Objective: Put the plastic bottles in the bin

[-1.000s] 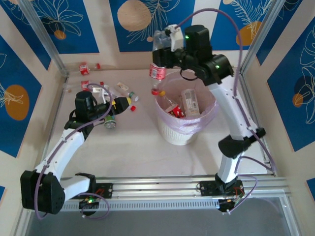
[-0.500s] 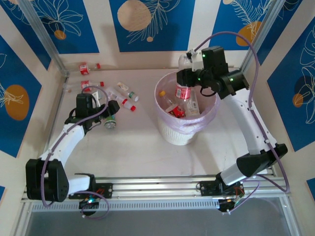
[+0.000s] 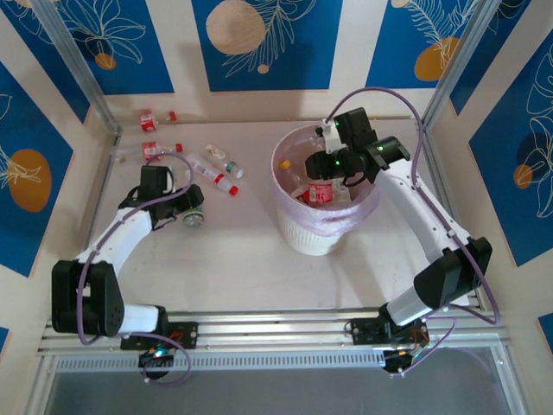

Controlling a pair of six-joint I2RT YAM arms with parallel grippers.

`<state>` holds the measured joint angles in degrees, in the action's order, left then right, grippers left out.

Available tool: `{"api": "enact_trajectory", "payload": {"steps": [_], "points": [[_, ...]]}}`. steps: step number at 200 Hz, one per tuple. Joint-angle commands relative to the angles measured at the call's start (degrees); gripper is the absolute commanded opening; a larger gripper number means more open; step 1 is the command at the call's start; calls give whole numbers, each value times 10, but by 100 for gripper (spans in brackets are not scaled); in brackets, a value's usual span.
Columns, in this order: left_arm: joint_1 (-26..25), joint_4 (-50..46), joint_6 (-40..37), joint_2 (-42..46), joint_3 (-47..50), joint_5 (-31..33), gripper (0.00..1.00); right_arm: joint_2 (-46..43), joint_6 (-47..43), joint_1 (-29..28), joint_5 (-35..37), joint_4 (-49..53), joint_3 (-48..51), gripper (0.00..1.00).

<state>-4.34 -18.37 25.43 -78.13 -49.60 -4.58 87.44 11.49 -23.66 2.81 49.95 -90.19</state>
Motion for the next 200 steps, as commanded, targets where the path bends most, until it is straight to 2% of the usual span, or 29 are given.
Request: {"api": "enact_trajectory", "payload": {"steps": [1,31,51,55,68,74,86,96,122,138,177,200], "points": [[5,-19,-19,-26,-18,33,85,20,3,-6,-13,-40,24,40],[6,-8,-20,-48,-22,34,85,37,-8,-10,-3,-70,56,41],[4,-6,-21,-64,-29,36,85,39,-12,-9,-6,-78,62,49],[4,-5,-21,-67,-31,35,85,37,-14,-10,-6,-78,61,51],[4,-3,-21,-75,-35,32,85,24,-18,-9,-9,-82,54,71],[4,-2,-21,-78,-36,32,85,17,-20,-8,-11,-81,48,76],[4,0,-21,-83,-38,30,85,5,-26,-7,-9,-70,31,83],[4,3,-21,-84,-38,27,85,-4,-33,-7,-8,-56,10,85],[4,7,-21,-84,-36,25,86,-29,-42,-6,12,-30,-27,81],[4,6,-23,-85,-36,29,86,-37,-43,-3,18,-18,-37,71],[4,9,-25,-92,-38,23,86,-15,-39,-1,26,-24,-33,59],[5,11,-23,-92,-38,21,86,11,-35,-3,17,-29,-33,43]]}}
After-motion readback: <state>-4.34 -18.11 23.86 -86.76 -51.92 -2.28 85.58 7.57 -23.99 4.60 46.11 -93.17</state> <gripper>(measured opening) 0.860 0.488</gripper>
